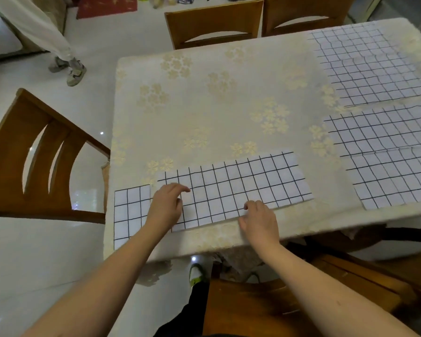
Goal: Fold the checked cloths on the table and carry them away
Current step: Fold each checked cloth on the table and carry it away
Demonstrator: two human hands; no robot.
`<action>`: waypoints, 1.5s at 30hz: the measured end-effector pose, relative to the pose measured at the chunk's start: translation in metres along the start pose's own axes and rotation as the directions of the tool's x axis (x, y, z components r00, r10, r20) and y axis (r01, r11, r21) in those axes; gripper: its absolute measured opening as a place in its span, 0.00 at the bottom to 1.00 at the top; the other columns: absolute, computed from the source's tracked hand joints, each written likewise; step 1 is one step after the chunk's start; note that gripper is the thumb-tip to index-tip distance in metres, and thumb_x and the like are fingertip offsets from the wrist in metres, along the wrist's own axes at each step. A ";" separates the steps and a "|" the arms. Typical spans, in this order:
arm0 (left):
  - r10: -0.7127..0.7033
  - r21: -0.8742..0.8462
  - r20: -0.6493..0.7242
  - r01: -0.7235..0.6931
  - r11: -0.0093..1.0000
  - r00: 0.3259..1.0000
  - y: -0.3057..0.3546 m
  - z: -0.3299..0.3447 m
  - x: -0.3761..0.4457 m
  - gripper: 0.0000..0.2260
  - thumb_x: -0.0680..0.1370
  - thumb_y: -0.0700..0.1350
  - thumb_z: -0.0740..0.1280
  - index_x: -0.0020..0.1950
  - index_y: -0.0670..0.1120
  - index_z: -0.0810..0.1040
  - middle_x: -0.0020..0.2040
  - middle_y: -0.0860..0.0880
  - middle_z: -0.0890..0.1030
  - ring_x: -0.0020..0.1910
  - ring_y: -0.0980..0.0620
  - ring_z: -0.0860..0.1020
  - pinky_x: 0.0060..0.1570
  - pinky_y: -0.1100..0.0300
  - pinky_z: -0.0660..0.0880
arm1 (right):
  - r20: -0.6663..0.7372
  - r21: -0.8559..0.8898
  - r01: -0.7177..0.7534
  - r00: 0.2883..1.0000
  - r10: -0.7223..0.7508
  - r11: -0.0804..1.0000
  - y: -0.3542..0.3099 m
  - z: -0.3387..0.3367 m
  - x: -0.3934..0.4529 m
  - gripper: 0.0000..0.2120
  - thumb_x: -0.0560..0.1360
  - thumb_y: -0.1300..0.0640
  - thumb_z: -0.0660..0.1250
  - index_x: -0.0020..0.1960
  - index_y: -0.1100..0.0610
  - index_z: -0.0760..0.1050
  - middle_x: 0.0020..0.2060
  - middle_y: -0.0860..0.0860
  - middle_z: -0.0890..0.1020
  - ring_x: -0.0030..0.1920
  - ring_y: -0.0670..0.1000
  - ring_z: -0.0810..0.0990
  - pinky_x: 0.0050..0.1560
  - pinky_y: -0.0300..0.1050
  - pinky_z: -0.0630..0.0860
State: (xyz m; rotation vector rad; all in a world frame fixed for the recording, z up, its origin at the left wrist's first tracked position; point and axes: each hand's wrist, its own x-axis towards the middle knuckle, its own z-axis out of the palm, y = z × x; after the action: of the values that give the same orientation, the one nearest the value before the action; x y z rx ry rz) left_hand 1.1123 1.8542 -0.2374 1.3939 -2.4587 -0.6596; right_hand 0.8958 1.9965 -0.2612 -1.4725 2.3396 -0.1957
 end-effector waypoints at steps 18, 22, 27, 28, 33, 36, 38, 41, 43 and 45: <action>-0.109 0.122 0.498 0.055 0.991 0.860 0.047 0.069 0.169 0.12 0.80 0.49 0.64 0.58 0.42 0.76 0.59 0.40 0.71 0.45 0.42 0.76 0.46 0.55 0.73 | 0.678 0.732 -0.516 0.482 0.555 -0.445 -0.048 0.015 -0.003 0.06 0.78 0.59 0.66 0.48 0.61 0.78 0.38 0.53 0.83 0.31 0.48 0.80 0.24 0.38 0.70; -0.141 0.196 0.524 0.042 0.980 0.840 0.052 0.071 0.177 0.14 0.79 0.50 0.65 0.37 0.44 0.77 0.56 0.37 0.73 0.40 0.40 0.78 0.46 0.52 0.79 | 0.709 0.705 -0.485 0.486 0.511 -0.517 -0.053 0.017 0.003 0.04 0.77 0.59 0.67 0.46 0.60 0.76 0.35 0.52 0.82 0.28 0.48 0.79 0.22 0.38 0.68; -0.111 0.112 0.513 0.062 0.992 0.851 0.056 0.065 0.170 0.08 0.77 0.50 0.67 0.40 0.47 0.77 0.50 0.44 0.77 0.43 0.44 0.78 0.45 0.54 0.77 | 0.678 0.735 -0.467 0.498 0.541 -0.491 -0.051 0.013 -0.004 0.03 0.79 0.58 0.65 0.48 0.57 0.75 0.37 0.52 0.82 0.32 0.49 0.81 0.25 0.39 0.70; -0.089 0.070 0.510 0.062 0.996 0.856 0.056 0.061 0.169 0.07 0.77 0.49 0.67 0.43 0.47 0.77 0.48 0.46 0.79 0.43 0.46 0.78 0.43 0.55 0.75 | 0.674 0.739 -0.459 0.502 0.542 -0.493 -0.049 0.012 -0.005 0.03 0.79 0.57 0.64 0.49 0.57 0.75 0.37 0.52 0.82 0.31 0.48 0.80 0.25 0.38 0.71; -0.029 -0.140 0.461 0.105 0.985 0.887 0.056 0.034 0.159 0.05 0.77 0.47 0.68 0.49 0.46 0.77 0.42 0.50 0.78 0.38 0.52 0.74 0.35 0.61 0.70 | 0.643 0.765 -0.423 0.546 0.537 -0.486 -0.045 -0.003 -0.010 0.06 0.79 0.57 0.65 0.50 0.59 0.77 0.38 0.51 0.83 0.30 0.45 0.81 0.27 0.37 0.74; -0.048 -0.279 0.448 0.190 0.941 0.893 0.054 0.018 0.157 0.06 0.78 0.46 0.68 0.55 0.49 0.77 0.41 0.51 0.79 0.32 0.54 0.73 0.30 0.62 0.68 | 0.615 0.787 -0.415 0.583 0.530 -0.456 -0.042 -0.017 -0.012 0.07 0.79 0.56 0.66 0.50 0.59 0.78 0.39 0.51 0.84 0.32 0.45 0.82 0.30 0.38 0.75; -0.061 -0.362 0.443 0.241 0.900 0.894 0.052 0.008 0.156 0.08 0.78 0.46 0.67 0.57 0.50 0.78 0.41 0.50 0.79 0.30 0.53 0.70 0.27 0.63 0.66 | 0.579 0.814 -0.400 0.613 0.537 -0.421 -0.040 -0.029 -0.008 0.08 0.78 0.54 0.67 0.50 0.59 0.79 0.38 0.50 0.84 0.33 0.45 0.82 0.30 0.38 0.75; -0.046 -0.480 0.388 0.244 0.843 0.921 0.051 -0.009 0.155 0.10 0.79 0.45 0.67 0.60 0.49 0.80 0.37 0.52 0.77 0.30 0.53 0.67 0.24 0.64 0.64 | 0.518 0.854 -0.367 0.659 0.545 -0.369 -0.037 -0.050 0.003 0.09 0.78 0.53 0.67 0.49 0.59 0.79 0.37 0.50 0.84 0.33 0.45 0.82 0.30 0.38 0.75; -0.033 -0.526 0.340 0.220 0.822 0.940 0.054 -0.022 0.155 0.11 0.79 0.44 0.66 0.60 0.49 0.80 0.38 0.52 0.77 0.32 0.53 0.69 0.28 0.64 0.66 | 0.470 0.882 -0.343 0.698 0.540 -0.324 -0.037 -0.065 0.011 0.09 0.78 0.53 0.67 0.49 0.60 0.78 0.38 0.52 0.83 0.32 0.45 0.82 0.29 0.37 0.75; -0.021 -0.557 0.287 0.185 0.810 0.958 0.057 -0.038 0.156 0.11 0.79 0.43 0.66 0.60 0.50 0.80 0.40 0.52 0.78 0.33 0.54 0.70 0.34 0.64 0.69 | 0.413 0.910 -0.320 0.735 0.538 -0.262 -0.039 -0.080 0.019 0.11 0.79 0.52 0.66 0.49 0.61 0.78 0.38 0.53 0.82 0.30 0.45 0.81 0.28 0.37 0.75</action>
State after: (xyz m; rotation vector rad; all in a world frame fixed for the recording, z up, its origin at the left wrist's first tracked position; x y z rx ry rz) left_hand 1.0048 1.7357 -0.1784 1.2435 -2.0719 -1.5640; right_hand 0.8907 1.9557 -0.1797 0.2895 1.6148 -1.5021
